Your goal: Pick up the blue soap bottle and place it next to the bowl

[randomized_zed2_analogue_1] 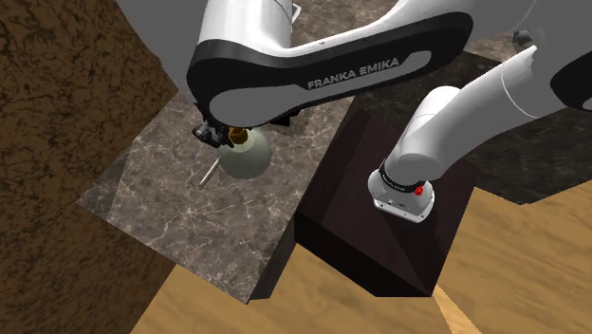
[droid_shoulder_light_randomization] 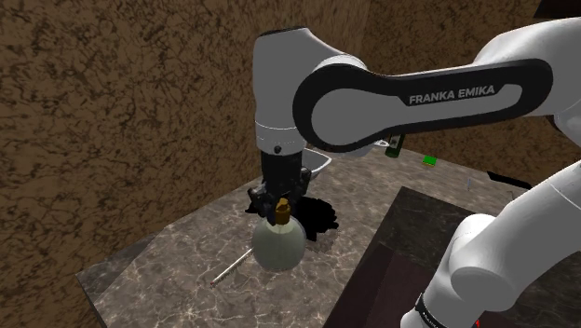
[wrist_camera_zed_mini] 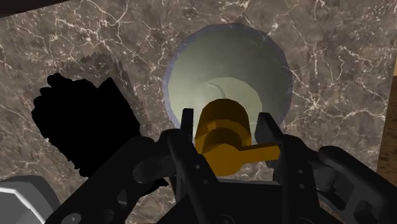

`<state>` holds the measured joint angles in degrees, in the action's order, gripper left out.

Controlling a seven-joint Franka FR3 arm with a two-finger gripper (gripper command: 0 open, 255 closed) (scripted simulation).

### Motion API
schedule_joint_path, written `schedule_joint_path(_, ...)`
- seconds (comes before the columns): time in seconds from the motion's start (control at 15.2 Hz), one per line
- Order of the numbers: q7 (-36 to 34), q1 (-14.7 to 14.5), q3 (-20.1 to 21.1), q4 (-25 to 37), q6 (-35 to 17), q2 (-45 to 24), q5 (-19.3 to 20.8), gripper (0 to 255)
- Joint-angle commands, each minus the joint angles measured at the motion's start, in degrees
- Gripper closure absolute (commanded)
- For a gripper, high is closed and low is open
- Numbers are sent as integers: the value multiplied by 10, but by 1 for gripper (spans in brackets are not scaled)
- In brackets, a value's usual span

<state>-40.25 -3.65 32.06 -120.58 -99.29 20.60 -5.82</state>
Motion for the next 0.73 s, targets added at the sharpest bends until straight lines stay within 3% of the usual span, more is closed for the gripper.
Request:
schedule_joint_path(0.0, 2, 0, -3, 14, 17, 3, 0, 255)
schedule_joint_path(0.66, 3, 5, -9, 98, 93, -5, 7, 255)
